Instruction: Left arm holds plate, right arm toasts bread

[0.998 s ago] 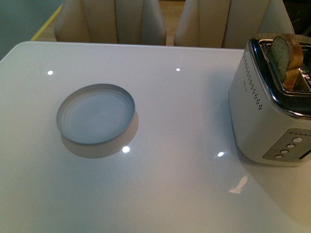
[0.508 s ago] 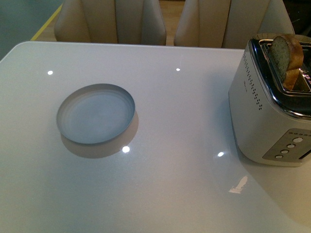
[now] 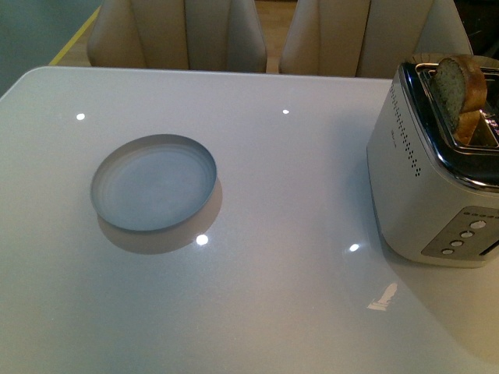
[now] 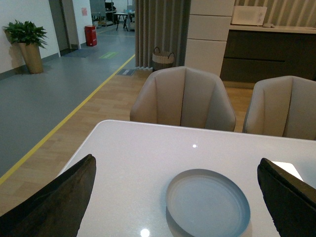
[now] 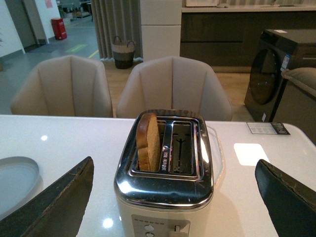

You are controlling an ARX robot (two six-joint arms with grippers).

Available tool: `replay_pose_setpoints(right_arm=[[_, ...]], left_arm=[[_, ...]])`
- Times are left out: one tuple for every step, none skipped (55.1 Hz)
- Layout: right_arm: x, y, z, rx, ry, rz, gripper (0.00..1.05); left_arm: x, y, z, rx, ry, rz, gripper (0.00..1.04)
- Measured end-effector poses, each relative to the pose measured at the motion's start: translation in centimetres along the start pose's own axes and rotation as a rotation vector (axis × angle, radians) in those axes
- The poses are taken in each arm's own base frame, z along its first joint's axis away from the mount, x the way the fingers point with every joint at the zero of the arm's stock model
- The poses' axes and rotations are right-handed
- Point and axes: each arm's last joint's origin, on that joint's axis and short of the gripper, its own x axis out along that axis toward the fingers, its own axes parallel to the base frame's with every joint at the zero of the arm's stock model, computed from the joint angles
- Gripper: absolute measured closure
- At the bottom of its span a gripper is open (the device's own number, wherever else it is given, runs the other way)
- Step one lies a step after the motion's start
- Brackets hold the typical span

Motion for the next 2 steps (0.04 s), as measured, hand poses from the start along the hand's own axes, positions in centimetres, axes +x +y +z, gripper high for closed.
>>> replay_pose_setpoints(right_arm=[[0.00,0.00,0.00,0.000,0.000,0.000,0.09],[0.00,0.00,0.00,0.000,0.000,0.000,0.09]], left_arm=[[0.00,0.00,0.00,0.000,0.000,0.000,0.07],[0.00,0.00,0.00,0.000,0.000,0.000,0.07]])
